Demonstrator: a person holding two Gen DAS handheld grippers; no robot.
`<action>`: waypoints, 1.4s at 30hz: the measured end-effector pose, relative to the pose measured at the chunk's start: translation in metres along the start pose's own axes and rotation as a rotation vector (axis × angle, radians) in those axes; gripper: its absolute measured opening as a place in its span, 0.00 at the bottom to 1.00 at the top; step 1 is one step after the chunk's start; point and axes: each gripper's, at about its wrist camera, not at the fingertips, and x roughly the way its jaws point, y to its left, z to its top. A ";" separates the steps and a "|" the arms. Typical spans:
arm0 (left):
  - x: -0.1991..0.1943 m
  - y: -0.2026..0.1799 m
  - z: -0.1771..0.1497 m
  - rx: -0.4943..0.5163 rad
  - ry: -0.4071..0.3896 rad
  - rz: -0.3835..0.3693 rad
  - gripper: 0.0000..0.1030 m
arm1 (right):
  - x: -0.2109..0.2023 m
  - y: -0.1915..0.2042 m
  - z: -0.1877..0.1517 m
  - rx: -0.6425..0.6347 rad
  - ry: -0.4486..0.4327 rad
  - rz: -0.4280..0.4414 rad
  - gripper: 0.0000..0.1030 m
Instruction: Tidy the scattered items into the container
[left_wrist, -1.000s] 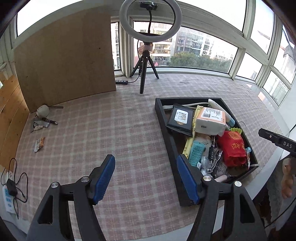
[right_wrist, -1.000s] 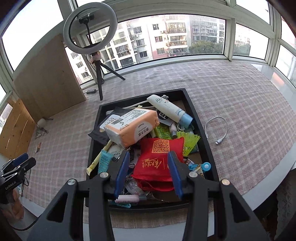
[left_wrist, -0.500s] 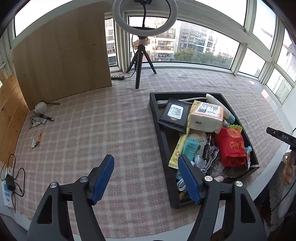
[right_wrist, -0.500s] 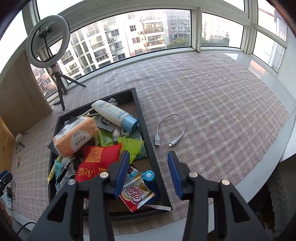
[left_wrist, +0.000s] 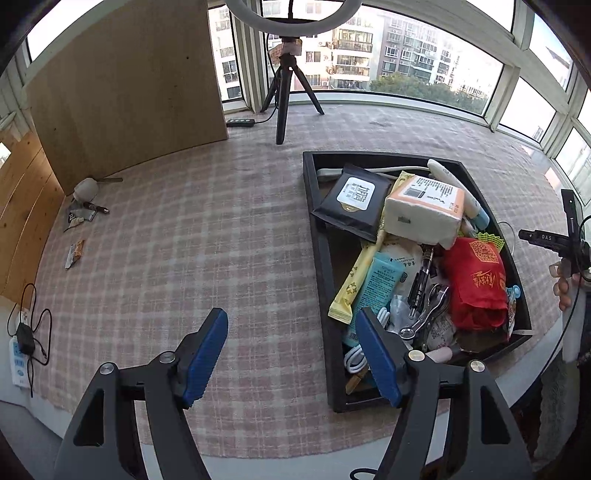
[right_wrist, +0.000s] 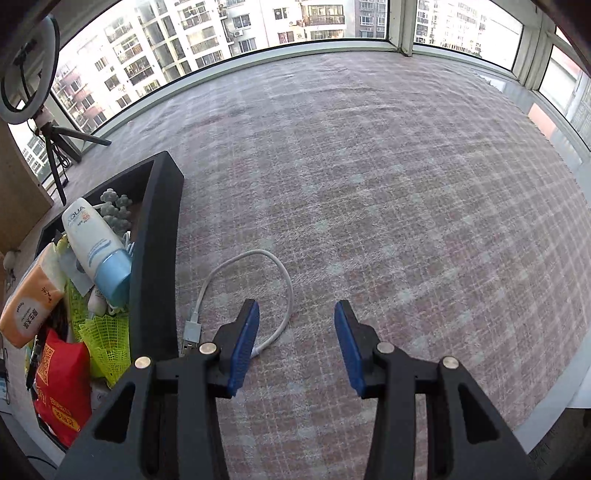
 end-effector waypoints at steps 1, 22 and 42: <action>0.002 0.001 0.000 -0.003 0.010 0.010 0.67 | 0.008 -0.002 0.004 -0.002 0.009 0.015 0.41; 0.003 -0.005 0.012 0.019 0.004 0.003 0.67 | 0.001 0.016 0.000 -0.044 -0.078 0.009 0.04; -0.013 0.046 -0.006 -0.046 -0.055 -0.050 0.67 | -0.121 0.148 -0.001 -0.162 -0.245 0.197 0.04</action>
